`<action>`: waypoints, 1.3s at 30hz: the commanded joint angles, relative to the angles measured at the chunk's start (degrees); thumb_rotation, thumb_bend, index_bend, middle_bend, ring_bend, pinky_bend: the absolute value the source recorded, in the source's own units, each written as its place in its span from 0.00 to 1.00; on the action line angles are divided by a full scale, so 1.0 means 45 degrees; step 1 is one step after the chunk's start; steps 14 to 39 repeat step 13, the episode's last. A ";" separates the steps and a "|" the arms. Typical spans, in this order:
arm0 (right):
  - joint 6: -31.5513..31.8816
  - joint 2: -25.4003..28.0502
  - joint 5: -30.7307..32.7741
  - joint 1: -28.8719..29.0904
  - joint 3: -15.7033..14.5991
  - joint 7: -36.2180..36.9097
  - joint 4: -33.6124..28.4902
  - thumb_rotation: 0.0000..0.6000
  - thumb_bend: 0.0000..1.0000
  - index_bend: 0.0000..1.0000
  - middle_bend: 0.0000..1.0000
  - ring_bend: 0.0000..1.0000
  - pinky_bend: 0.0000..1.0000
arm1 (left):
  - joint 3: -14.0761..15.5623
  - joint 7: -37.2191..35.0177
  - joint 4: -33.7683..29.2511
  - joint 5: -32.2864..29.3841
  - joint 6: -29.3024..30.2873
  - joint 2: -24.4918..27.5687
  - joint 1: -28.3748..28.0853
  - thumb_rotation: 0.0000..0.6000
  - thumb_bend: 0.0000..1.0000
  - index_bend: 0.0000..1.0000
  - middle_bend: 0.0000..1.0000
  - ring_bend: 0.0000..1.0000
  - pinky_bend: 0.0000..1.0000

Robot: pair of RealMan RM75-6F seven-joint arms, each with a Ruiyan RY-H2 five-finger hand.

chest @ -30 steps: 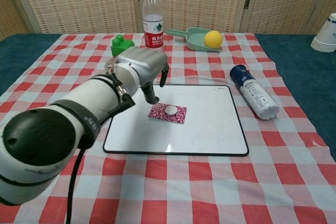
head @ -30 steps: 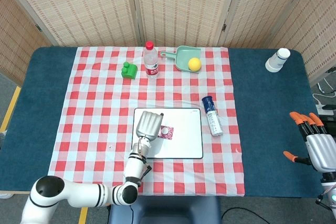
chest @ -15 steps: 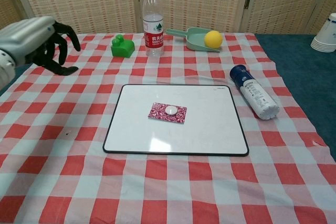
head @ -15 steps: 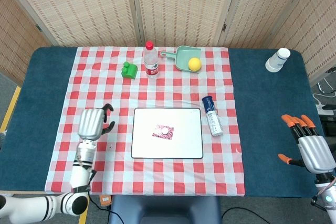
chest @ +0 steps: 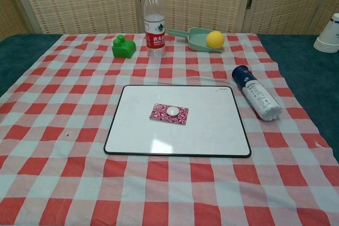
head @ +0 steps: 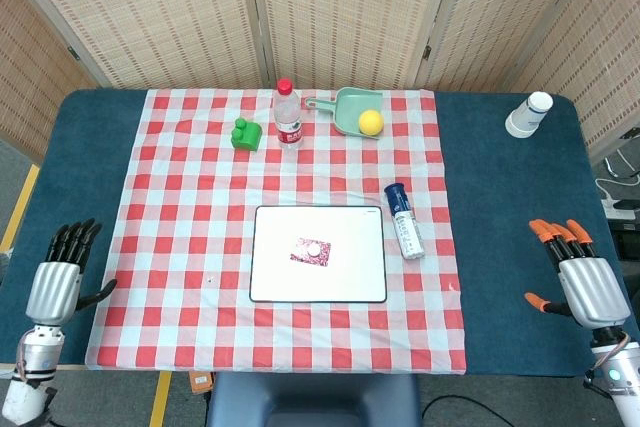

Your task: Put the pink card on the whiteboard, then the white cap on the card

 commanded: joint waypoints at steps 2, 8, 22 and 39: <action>-0.0052 -0.0092 0.0179 0.0010 0.0060 -0.0301 -0.0056 1.00 0.00 0.00 0.10 0.00 0.00 | 0.0118 -0.0300 -0.0477 0.0224 -0.0687 0.0579 0.0382 1.00 0.20 0.00 0.00 0.00 0.02; 0.0006 -0.0274 0.0337 0.0002 0.0149 -0.0673 -0.0034 1.00 0.00 0.00 0.10 0.00 0.00 | -0.0049 -0.0169 -0.1635 0.0143 -0.1351 0.1545 0.0588 1.00 0.20 0.00 0.00 0.00 0.02; -0.0090 -0.0353 0.0372 0.0047 0.0145 -0.0772 0.0031 1.00 0.00 0.00 0.10 0.00 0.00 | -0.0113 -0.0229 -0.1788 0.0154 -0.1989 0.1847 0.0662 1.00 0.20 0.00 0.00 0.00 0.02; -0.0090 -0.0353 0.0372 0.0047 0.0145 -0.0772 0.0031 1.00 0.00 0.00 0.10 0.00 0.00 | -0.0113 -0.0229 -0.1788 0.0154 -0.1989 0.1847 0.0662 1.00 0.20 0.00 0.00 0.00 0.02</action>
